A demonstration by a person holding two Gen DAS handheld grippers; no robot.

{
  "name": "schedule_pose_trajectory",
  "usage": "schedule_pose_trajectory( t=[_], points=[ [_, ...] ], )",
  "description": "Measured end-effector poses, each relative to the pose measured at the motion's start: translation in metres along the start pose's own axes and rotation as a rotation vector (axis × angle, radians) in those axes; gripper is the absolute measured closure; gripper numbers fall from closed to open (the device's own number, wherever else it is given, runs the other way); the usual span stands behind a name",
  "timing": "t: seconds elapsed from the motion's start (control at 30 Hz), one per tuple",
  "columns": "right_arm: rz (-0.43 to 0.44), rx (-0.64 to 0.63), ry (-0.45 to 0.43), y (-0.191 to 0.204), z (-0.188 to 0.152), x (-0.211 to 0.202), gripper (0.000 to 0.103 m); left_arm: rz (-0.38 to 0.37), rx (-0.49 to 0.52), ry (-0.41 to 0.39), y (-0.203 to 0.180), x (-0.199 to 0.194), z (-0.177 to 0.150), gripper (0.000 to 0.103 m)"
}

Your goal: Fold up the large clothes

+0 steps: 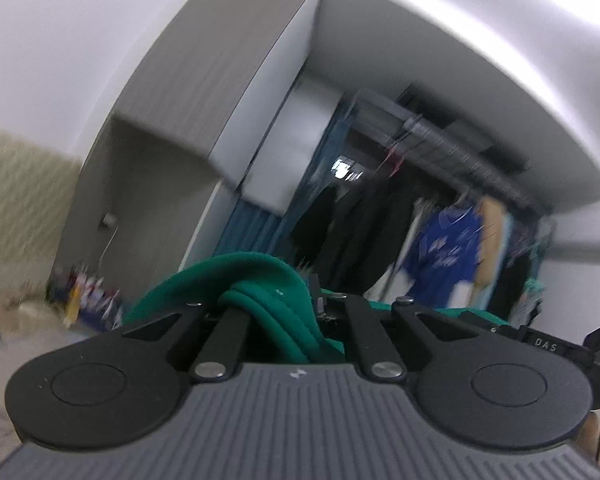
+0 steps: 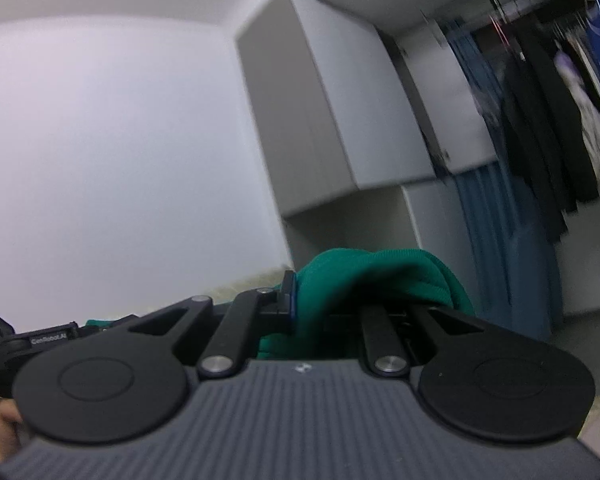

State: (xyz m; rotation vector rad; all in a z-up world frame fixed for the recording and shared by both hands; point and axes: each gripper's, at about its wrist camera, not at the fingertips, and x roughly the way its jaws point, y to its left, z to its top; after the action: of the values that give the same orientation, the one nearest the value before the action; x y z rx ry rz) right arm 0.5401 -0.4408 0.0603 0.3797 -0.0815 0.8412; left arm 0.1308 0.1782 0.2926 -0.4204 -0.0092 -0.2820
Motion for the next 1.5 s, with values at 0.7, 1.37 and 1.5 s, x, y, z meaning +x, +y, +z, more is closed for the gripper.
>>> schedule_pose_trajectory(
  t=[0.7,1.37,1.5],
  points=[
    [-0.279,0.045,0.451,-0.215,-0.376,0.341,0.088,0.328,-0.117,0.499,0.372,0.434,-0.359,0.091],
    [-0.269,0.135,0.523,-0.185,-0.367,0.313,0.048,0.335,-0.007,0.594,0.333,0.39,-0.351,0.031],
    [-0.227,0.148,0.497,-0.155,-0.346,0.27,0.048,0.32,-0.003,0.572,0.296,0.335,-0.336,0.031]
  ],
)
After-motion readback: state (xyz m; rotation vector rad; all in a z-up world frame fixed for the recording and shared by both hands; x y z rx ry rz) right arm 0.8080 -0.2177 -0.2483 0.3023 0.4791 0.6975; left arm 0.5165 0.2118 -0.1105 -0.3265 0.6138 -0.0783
